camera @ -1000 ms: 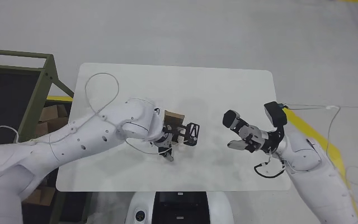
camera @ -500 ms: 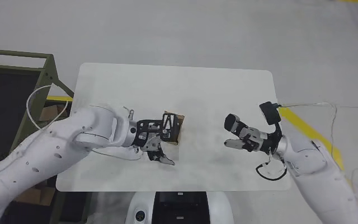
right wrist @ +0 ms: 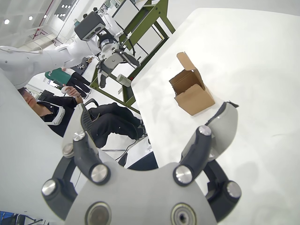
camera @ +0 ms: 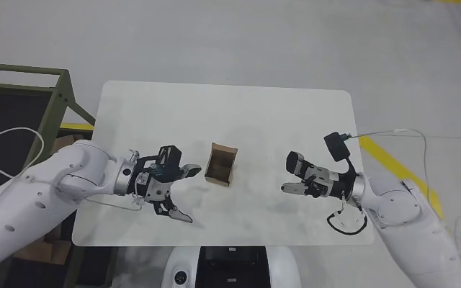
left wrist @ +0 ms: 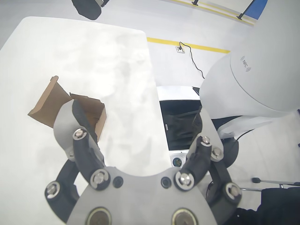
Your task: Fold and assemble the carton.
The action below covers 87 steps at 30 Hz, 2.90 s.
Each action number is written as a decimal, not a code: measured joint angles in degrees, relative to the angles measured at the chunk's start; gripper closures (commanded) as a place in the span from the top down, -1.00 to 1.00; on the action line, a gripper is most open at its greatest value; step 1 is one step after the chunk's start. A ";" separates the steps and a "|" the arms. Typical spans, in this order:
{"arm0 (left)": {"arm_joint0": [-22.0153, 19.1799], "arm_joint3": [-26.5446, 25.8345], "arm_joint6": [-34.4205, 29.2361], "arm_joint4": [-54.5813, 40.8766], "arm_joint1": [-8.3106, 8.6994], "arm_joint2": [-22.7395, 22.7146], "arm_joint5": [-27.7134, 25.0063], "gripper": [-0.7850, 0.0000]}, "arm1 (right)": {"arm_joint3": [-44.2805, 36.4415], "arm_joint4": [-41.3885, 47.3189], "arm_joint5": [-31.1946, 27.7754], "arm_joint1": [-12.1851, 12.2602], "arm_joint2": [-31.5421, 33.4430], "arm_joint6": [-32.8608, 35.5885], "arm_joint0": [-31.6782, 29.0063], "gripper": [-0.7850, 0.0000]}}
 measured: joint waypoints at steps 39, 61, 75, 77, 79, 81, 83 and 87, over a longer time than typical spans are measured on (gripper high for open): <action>-12.63 13.69 -34.22 -37.38 -6.93 7.18 42.18 1.00 | -4.40 -32.35 54.16 -4.47 -21.95 0.48 13.74 1.00; -22.20 18.96 -37.86 -26.30 -16.41 18.16 68.03 1.00 | 8.55 -32.70 60.97 -10.72 -34.45 7.49 28.06 1.00; -25.53 23.18 -39.36 -22.80 -21.37 22.37 69.81 1.00 | 9.40 -32.78 60.18 -11.72 -33.91 7.36 27.67 1.00; -25.79 23.52 -39.45 -22.36 -21.96 22.74 69.98 1.00 | 9.58 -33.10 60.29 -12.00 -34.31 7.60 27.99 1.00; -25.99 23.82 -39.53 -22.03 -22.45 22.91 70.09 1.00 | 9.78 -33.53 60.53 -12.34 -34.81 7.72 28.40 1.00; -26.13 23.94 -39.84 -21.74 -22.80 23.01 69.98 1.00 | 9.93 -33.84 60.81 -12.65 -35.26 7.76 28.73 1.00; -26.18 24.10 -40.16 -21.28 -23.12 23.05 69.87 1.00 | 10.06 -34.16 61.12 -13.02 -35.77 7.76 29.08 1.00; -26.15 24.30 -40.81 -19.90 -23.64 23.26 70.34 1.00 | 10.37 -35.13 61.83 -13.72 -36.83 7.78 29.72 1.00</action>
